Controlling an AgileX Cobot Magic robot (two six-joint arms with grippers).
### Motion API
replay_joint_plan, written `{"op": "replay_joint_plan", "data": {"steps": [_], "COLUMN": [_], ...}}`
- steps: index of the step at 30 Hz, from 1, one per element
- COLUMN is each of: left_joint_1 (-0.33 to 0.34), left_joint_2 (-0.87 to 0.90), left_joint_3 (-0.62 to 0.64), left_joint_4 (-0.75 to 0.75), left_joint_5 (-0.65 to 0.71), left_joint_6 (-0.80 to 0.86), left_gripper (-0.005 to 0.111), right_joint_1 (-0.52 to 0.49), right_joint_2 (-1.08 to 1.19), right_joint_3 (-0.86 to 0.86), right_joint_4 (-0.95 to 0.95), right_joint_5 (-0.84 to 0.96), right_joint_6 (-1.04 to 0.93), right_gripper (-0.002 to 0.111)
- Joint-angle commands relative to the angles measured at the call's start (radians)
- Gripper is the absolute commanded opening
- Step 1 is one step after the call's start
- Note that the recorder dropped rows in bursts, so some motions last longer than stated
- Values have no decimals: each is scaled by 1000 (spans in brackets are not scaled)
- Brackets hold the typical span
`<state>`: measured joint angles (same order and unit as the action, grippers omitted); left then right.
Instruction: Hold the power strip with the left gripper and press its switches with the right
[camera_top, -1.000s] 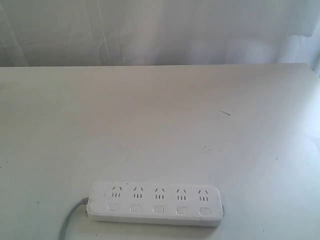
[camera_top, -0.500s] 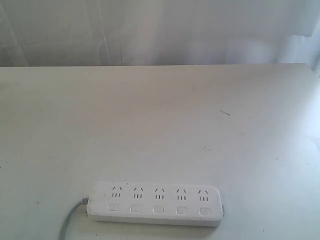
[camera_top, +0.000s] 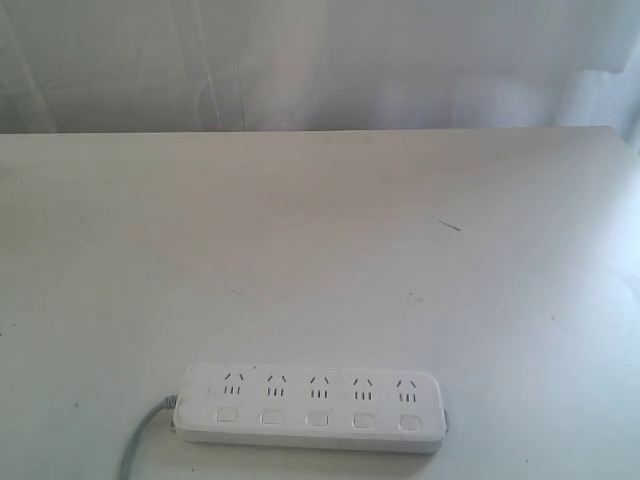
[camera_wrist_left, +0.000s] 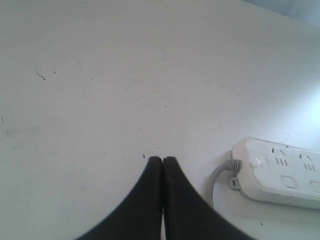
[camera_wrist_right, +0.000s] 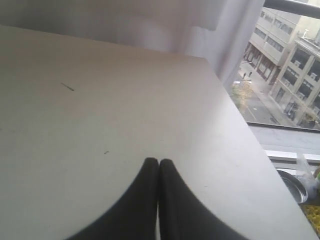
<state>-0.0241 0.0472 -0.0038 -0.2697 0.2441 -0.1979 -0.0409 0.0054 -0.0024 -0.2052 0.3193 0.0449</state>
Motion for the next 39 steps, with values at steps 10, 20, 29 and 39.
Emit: {"op": "replay_joint_plan", "data": {"steps": [10, 20, 29, 39], "left_joint_1": [1, 1, 1, 1], "left_joint_2": [1, 1, 1, 1], "left_joint_3": [4, 4, 4, 4], "left_joint_4": [-7, -7, -7, -7], "left_joint_5": [8, 8, 8, 8], "left_joint_6": [-6, -6, -6, -6], "left_gripper": [0, 0, 0, 0], "right_joint_1": [-9, -9, -9, -9], "right_joint_2": [-5, -5, -5, -5], "right_joint_3": [2, 2, 2, 2], "right_joint_4": [172, 172, 172, 172], "right_joint_5": [-3, 30, 30, 30], "right_joint_6": [-90, -37, -37, -37], "right_gripper": [0, 0, 0, 0]}}
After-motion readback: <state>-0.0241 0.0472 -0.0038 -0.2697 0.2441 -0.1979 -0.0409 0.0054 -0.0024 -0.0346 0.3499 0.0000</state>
